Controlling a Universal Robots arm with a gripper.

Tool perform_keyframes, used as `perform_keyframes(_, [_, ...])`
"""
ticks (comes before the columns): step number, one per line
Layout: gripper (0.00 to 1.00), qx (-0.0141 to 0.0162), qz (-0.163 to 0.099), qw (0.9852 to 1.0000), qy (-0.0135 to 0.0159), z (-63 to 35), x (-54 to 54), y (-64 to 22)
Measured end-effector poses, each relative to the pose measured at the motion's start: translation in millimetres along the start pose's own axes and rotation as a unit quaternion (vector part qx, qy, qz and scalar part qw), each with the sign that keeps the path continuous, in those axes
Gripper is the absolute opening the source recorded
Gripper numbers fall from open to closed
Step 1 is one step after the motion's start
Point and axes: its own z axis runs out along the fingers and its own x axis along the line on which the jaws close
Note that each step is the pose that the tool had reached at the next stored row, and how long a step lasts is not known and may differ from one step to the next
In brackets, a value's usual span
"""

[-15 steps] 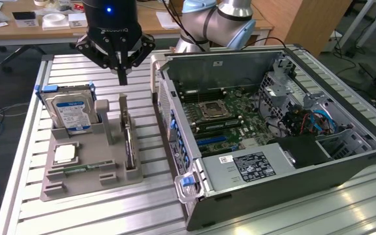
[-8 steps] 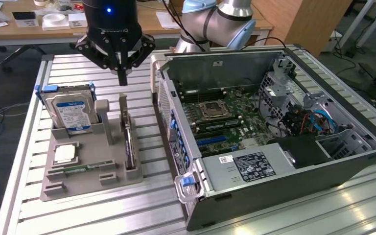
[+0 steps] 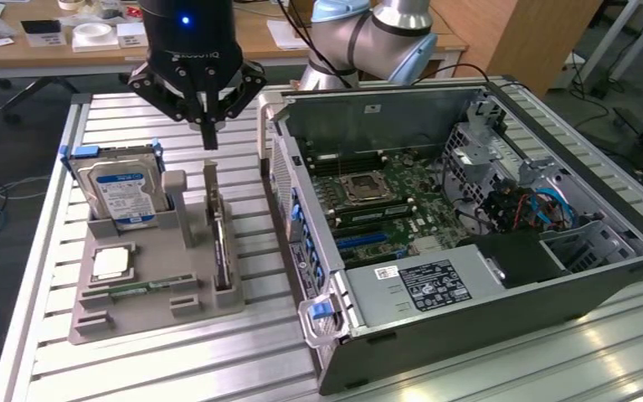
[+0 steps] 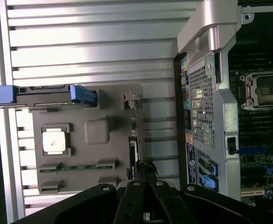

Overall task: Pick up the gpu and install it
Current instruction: 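Reach for the gpu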

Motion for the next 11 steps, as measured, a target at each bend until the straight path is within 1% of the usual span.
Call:
perform_keyframes(7, [0.11,0.0000,0.000,1.0000,0.0000,-0.3,1.0,-7.1])
perform_keyframes(11, [0.11,0.0000,0.000,1.0000,0.0000,-0.5,3.3,-11.2])
